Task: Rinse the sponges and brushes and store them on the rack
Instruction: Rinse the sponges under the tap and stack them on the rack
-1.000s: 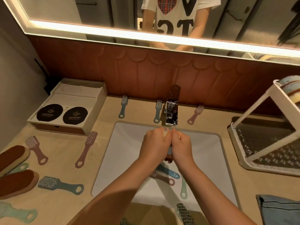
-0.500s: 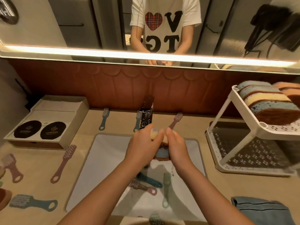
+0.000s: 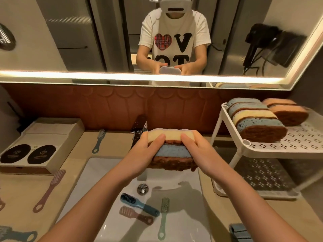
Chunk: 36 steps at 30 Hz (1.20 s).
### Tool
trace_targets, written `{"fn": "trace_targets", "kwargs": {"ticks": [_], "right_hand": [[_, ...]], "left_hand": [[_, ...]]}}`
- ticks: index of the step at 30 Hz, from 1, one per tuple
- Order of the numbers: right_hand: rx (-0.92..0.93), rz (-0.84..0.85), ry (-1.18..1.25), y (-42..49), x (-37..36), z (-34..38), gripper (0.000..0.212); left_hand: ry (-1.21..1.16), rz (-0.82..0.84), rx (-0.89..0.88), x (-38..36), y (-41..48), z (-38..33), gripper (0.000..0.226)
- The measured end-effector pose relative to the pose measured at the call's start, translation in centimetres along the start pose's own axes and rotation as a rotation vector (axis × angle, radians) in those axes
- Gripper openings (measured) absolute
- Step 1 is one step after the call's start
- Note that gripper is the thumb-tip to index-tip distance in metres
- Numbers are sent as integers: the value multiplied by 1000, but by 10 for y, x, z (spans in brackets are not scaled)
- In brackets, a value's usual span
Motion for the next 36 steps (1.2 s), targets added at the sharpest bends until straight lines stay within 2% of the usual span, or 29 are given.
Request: {"fn": "trace_targets", "kwargs": {"ticks": [6, 11, 15, 19, 22, 27, 30, 32, 36], "right_hand": [[50, -73, 117, -5, 29, -1, 30], [57, -111, 142, -8, 64, 2, 34], [77, -152, 187, -13, 100, 9, 32], [90, -203, 176, -20, 134, 9, 43], [70, -235, 192, -26, 159, 1, 50], [95, -349, 305, -40, 205, -8, 27], [83, -448, 408, -48, 236, -22, 23], [62, -536, 467, -53, 257, -34, 27], [-3, -670, 503, -58, 291, -60, 39]], "left_hand": [[122, 49, 12, -17, 7, -20, 58], [178, 81, -33, -40, 21, -49, 46], [149, 76, -137, -62, 36, -77, 52], [185, 61, -279, -90, 52, -111, 45], [162, 99, -298, -116, 63, -126, 42], [76, 166, -269, -159, 85, -137, 39], [60, 168, -252, -181, 100, -139, 52], [224, 136, -301, -193, 110, -134, 55], [888, 109, -419, -223, 122, -109, 59]]}}
Point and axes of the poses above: each hand's wrist, its own y-axis towards the middle knuckle, its own x-axis out of the back of the hand, z = x × y, the point moved 8 cm from there along y, towards the middle knuckle, and after that the axes turned 6 degrees about z, right-handed, at the moved point
